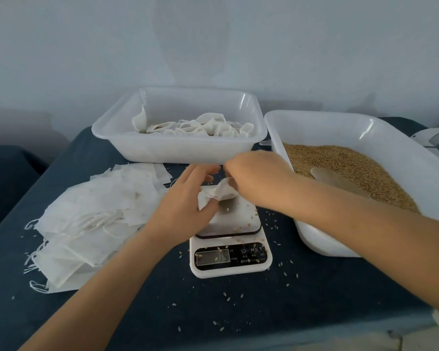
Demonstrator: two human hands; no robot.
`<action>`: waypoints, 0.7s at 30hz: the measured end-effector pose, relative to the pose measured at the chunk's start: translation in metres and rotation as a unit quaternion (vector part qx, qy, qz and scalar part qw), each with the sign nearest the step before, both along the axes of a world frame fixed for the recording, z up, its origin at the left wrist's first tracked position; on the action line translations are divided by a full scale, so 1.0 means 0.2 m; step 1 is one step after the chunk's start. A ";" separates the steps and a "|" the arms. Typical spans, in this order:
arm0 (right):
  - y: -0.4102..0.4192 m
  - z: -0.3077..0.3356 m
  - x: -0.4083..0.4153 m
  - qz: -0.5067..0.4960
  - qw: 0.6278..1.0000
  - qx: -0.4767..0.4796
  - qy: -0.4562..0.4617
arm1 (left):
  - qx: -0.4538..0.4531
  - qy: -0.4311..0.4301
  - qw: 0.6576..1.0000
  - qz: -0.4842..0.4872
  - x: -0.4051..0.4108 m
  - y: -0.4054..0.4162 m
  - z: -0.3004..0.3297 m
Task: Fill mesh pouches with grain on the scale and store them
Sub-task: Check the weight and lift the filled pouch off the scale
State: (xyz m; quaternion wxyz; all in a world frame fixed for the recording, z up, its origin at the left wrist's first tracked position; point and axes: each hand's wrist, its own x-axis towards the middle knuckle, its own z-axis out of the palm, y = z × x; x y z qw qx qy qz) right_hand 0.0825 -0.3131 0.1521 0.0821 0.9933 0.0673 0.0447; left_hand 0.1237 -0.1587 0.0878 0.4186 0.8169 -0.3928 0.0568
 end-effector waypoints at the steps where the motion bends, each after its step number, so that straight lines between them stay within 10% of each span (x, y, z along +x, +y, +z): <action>1: -0.01 0.02 0.02 0.000 1.000 0.007 -0.010 | -0.001 0.015 1.000 -0.005 0.01 -0.01 0.01; 21: -0.06 0.30 0.05 0.019 0.991 0.127 -0.035 | -0.132 0.158 0.978 0.022 0.06 -0.11 0.18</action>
